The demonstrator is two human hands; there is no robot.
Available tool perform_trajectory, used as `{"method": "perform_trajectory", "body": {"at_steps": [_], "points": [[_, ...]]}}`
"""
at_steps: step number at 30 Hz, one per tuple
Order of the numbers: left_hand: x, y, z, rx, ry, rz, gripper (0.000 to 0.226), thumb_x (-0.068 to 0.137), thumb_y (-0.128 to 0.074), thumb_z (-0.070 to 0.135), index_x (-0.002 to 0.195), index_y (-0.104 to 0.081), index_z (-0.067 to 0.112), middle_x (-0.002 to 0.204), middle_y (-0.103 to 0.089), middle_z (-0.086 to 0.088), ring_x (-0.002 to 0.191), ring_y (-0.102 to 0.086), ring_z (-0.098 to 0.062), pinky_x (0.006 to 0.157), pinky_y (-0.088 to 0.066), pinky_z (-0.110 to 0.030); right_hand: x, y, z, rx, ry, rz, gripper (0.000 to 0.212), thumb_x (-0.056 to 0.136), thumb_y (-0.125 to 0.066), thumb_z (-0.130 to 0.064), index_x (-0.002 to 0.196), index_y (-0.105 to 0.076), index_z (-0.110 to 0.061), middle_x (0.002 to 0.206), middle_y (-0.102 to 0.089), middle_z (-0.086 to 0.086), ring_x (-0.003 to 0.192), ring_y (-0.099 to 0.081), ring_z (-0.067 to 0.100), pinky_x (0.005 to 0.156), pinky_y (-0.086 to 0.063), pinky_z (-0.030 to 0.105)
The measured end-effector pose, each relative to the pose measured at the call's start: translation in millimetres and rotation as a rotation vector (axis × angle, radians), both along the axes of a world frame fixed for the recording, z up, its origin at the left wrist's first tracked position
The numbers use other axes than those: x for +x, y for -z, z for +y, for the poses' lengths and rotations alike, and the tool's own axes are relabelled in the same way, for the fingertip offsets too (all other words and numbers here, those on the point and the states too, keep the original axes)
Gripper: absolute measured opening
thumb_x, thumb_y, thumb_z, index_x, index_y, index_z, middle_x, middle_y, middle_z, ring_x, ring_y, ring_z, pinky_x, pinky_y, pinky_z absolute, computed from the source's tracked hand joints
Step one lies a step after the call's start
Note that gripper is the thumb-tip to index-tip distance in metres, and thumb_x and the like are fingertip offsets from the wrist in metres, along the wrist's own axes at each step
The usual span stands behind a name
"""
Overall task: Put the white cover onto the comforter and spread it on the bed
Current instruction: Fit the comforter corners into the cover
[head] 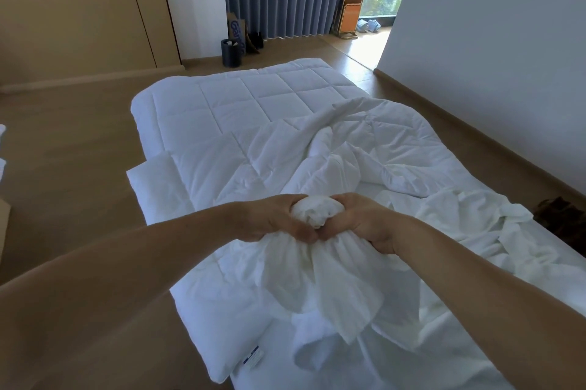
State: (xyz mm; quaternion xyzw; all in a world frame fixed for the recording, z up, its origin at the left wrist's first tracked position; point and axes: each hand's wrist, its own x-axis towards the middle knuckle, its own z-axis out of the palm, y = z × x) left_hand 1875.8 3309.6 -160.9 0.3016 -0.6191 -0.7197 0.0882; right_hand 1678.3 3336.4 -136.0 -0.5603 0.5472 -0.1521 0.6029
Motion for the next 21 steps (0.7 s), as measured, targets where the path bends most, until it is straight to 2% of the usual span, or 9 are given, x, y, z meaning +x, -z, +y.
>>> {"method": "perform_trajectory", "body": {"at_steps": [4,6,9,11,13,15,19,21], "points": [[5,6,1,-0.045,0.023,-0.069,0.053,0.076,-0.071,-0.005,0.126,-0.057,0.006,0.116,-0.067,-0.014,0.111,-0.064,-0.031,0.097,-0.053,-0.049,3,2,-2,-0.007,-0.032,0.059,0.035,0.075,-0.076,0.004,0.109,-0.072,-0.005,0.105,-0.074,0.017,0.100,-0.071,0.034,0.093,-0.056,0.048],[7,7,-1,-0.073,0.013,-0.162,0.055,0.075,-0.076,-0.004,0.125,-0.060,0.011,0.120,-0.068,-0.014,0.114,-0.065,-0.030,0.096,-0.054,-0.046,4,3,-3,-0.002,-0.035,0.089,0.034,0.075,-0.078,0.003,0.108,-0.071,-0.005,0.105,-0.074,0.017,0.100,-0.070,0.034,0.094,-0.056,0.049],[9,1,-7,-0.260,0.016,-0.370,0.041,0.073,-0.078,0.002,0.106,-0.068,0.025,0.098,-0.073,0.004,0.091,-0.070,-0.015,0.076,-0.056,-0.029,6,1,-1,0.106,-0.089,0.110,0.041,0.075,-0.080,0.000,0.115,-0.068,-0.004,0.109,-0.073,0.017,0.102,-0.070,0.035,0.092,-0.056,0.050],[7,-6,-12,-0.430,0.020,-0.465,0.028,0.074,-0.078,0.010,0.093,-0.067,0.027,0.088,-0.069,0.008,0.081,-0.066,-0.012,0.068,-0.053,-0.026,5,-2,-1,0.194,-0.140,0.114,0.042,0.076,-0.078,0.001,0.117,-0.068,-0.004,0.112,-0.072,0.019,0.104,-0.069,0.037,0.092,-0.056,0.050],[4,-11,-17,-0.519,0.000,-0.488,0.020,0.076,-0.076,0.014,0.094,-0.068,0.020,0.088,-0.069,0.006,0.080,-0.065,-0.012,0.068,-0.053,-0.026,4,-7,-4,0.236,-0.172,0.125,0.041,0.076,-0.078,0.002,0.116,-0.070,-0.005,0.112,-0.072,0.019,0.105,-0.069,0.037,0.093,-0.055,0.051],[2,-12,-21,-0.525,-0.012,-0.474,0.020,0.079,-0.074,0.014,0.098,-0.068,0.017,0.087,-0.068,0.007,0.079,-0.064,-0.009,0.067,-0.052,-0.023,4,-11,-6,0.239,-0.180,0.148,0.040,0.076,-0.077,0.003,0.115,-0.071,-0.008,0.110,-0.073,0.017,0.103,-0.070,0.035,0.093,-0.055,0.051],[-1,-10,-25,-0.602,-0.001,-0.458,0.022,0.073,-0.075,0.013,0.083,-0.059,0.024,0.079,-0.062,0.010,0.072,-0.058,-0.006,0.063,-0.046,-0.021,3,-5,-5,0.196,-0.132,0.121,0.042,0.078,-0.072,0.006,0.116,-0.069,-0.010,0.112,-0.072,0.019,0.105,-0.069,0.037,0.094,-0.054,0.054],[-2,-8,-27,-0.654,-0.001,-0.462,0.024,0.074,-0.075,0.009,0.086,-0.058,0.021,0.080,-0.060,0.010,0.075,-0.057,-0.008,0.064,-0.045,-0.022,2,0,-2,0.197,-0.094,0.059,0.039,0.080,-0.070,0.007,0.117,-0.069,-0.008,0.112,-0.071,0.021,0.105,-0.069,0.038,0.091,-0.056,0.051]]}}
